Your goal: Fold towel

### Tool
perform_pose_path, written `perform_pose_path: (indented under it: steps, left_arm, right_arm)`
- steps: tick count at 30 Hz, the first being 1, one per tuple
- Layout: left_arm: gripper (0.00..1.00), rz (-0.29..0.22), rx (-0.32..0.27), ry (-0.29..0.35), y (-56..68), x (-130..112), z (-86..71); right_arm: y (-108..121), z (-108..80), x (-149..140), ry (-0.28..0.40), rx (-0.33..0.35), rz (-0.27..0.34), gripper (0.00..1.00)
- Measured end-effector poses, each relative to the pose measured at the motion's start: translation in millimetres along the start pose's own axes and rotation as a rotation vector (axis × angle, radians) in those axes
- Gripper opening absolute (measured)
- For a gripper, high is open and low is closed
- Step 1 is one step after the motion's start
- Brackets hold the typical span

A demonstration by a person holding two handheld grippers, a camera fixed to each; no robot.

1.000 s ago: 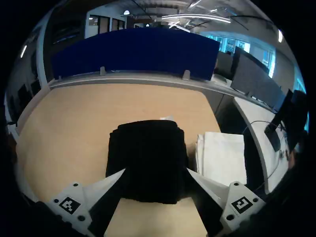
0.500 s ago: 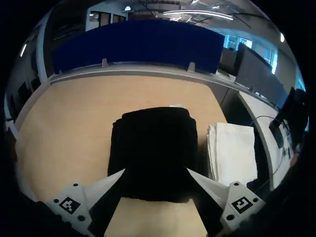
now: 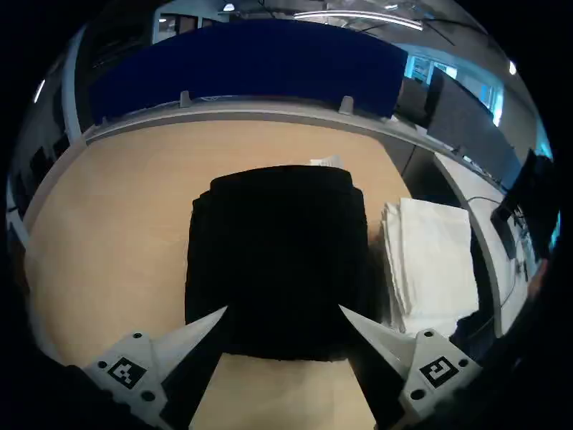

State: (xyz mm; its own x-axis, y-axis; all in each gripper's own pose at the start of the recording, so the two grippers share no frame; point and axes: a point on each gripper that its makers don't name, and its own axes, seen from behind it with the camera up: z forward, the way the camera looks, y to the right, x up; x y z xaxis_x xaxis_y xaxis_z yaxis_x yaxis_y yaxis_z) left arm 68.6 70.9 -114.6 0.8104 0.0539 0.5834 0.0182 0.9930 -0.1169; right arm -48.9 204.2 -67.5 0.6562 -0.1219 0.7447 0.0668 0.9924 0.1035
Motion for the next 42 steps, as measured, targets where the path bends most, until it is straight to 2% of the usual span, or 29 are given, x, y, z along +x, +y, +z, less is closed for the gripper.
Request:
perform_pose_path:
  steps: [9,15,21,29,42]
  left_arm:
    - [0.91,-0.005,-0.002,0.005,0.6,1,1.9]
    - [0.91,-0.008,-0.003,0.005,1.4,0,1.7]
    - [0.91,-0.009,0.006,0.003,-1.9,-2,-0.4]
    - [0.91,-0.019,0.030,0.001,-9.8,-6,-5.2]
    - [0.91,-0.033,0.061,-0.007,-21.4,-10,-9.8]
  right_arm:
    - [-5,-20.7,41,0.089,0.006,0.008,1.00]
    - [-4,-16.3,54,0.090,0.005,-0.010,1.00]
    - [-5,-5.2,76,0.104,0.012,-0.028,1.00]
    - [-2,18.8,99,0.094,0.020,-0.035,1.00]
    - [7,51.0,91,0.030,0.015,-0.020,1.00]
